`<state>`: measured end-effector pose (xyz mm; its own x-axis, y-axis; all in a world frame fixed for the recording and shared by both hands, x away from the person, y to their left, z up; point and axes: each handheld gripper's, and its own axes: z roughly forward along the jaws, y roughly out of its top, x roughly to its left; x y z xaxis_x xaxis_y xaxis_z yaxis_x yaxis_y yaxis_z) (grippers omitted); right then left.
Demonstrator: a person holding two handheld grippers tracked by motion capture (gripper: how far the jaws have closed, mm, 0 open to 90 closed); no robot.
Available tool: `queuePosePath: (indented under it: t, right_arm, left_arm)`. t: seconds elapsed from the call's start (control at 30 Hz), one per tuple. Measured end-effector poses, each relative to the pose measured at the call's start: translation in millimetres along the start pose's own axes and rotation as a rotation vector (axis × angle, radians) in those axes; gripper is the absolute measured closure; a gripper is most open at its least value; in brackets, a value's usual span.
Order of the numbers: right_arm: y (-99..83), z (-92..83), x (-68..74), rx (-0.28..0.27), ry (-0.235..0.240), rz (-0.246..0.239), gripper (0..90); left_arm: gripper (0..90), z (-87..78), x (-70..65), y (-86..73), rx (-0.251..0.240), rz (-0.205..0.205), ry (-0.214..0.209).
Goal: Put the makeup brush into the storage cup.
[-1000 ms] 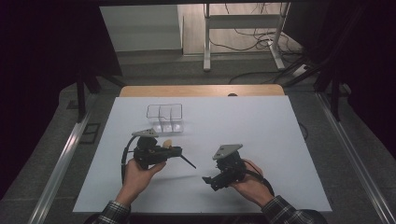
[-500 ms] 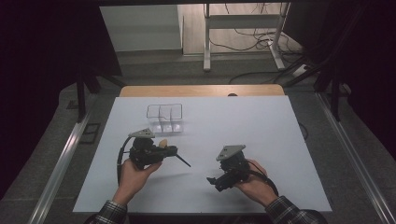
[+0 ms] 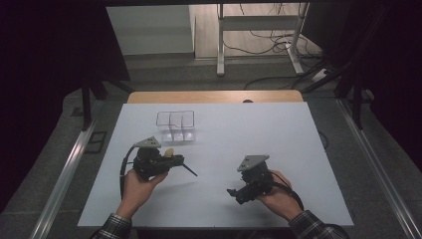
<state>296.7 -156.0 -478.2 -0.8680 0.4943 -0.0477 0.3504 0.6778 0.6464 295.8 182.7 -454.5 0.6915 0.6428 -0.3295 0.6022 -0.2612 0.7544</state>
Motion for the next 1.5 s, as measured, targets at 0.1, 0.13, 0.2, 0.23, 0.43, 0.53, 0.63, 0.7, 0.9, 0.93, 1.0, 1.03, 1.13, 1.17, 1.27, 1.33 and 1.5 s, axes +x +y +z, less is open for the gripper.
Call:
queuePosePath:
  t: [0.1, 0.13, 0.2, 0.23, 0.43, 0.53, 0.63, 0.7, 0.9, 0.93, 1.0, 1.03, 1.13, 1.17, 1.27, 1.33, 1.5]
  right_arm:
    - [-2.7, -4.1, -2.3, -0.002, -0.006, 0.007, 0.2]
    - [-3.9, -5.8, -3.4, -0.003, -0.010, 0.010, 0.2]
    - [-6.0, -8.2, -5.1, -0.006, -0.014, 0.018, 0.2]
    - [-6.7, -9.1, -5.8, -0.006, -0.015, 0.021, 0.3]
    - [-11.9, -14.9, -9.9, -0.011, -0.027, 0.039, 0.1]
    - [-14.4, -17.1, -11.1, -0.011, -0.031, 0.044, 0.1]
    - [-17.3, -18.8, -11.4, -0.007, -0.029, 0.048, 0.1]
    - [-19.8, -20.0, -12.3, -0.003, -0.032, 0.047, 0.1]
    - [-27.4, -26.9, -15.3, -0.005, -0.042, 0.065, 0.1]
    - [-29.1, -28.4, -15.7, -0.005, -0.042, 0.074, 0.1]
    - [-32.1, -30.3, -17.3, -0.001, -0.044, 0.080, 0.1]
    - [-33.2, -30.8, -17.5, 0.000, -0.045, 0.087, 0.0]
    - [-37.3, -33.6, -19.9, 0.002, -0.047, 0.094, 0.0]
    - [-37.8, -34.5, -19.9, 0.002, -0.050, 0.102, 0.0]
    - [-41.1, -39.0, -22.3, -0.007, -0.058, 0.113, 0.0]
    - [-43.4, -42.6, -24.6, -0.013, -0.060, 0.123, 0.1]
    - [-49.3, -52.7, -30.1, -0.045, -0.045, 0.161, 0.1]
  left_arm:
    - [83.0, -2.5, 1.3, -0.6, -0.003, 0.002, 0.012]
    - [83.0, -3.1, 1.5, -0.7, -0.004, 0.000, 0.014]
    - [83.0, -4.4, 2.6, -1.1, -0.006, 0.000, 0.021]
    - [83.0, -5.5, 3.4, -1.4, -0.006, -0.002, 0.025]
    - [83.0, -9.8, 6.6, -2.2, -0.016, -0.008, 0.039]
    - [83.0, -12.1, 8.0, -2.4, -0.021, -0.007, 0.049]
    - [83.0, -15.6, 9.9, -2.6, -0.029, -0.008, 0.058]
    - [83.0, -17.9, 11.7, -2.5, -0.036, -0.007, 0.062]
    - [83.0, -25.7, 16.5, -2.8, -0.059, -0.019, 0.074]
    - [83.0, -26.8, 17.2, -3.0, -0.061, -0.021, 0.077]
    - [83.0, -28.5, 18.5, -3.2, -0.065, -0.023, 0.080]
    - [82.9, -29.5, 19.0, -3.3, -0.067, -0.026, 0.082]
    - [83.0, -31.0, 19.9, -3.1, -0.071, -0.025, 0.084]
    - [83.0, -31.3, 20.1, -2.9, -0.071, -0.025, 0.085]
    - [83.0, -32.0, 20.3, -2.3, -0.072, -0.024, 0.088]
    - [83.0, -32.7, 20.4, -1.5, -0.074, -0.021, 0.091]
    - [83.0, -35.9, 21.6, 0.1, -0.080, -0.022, 0.101]
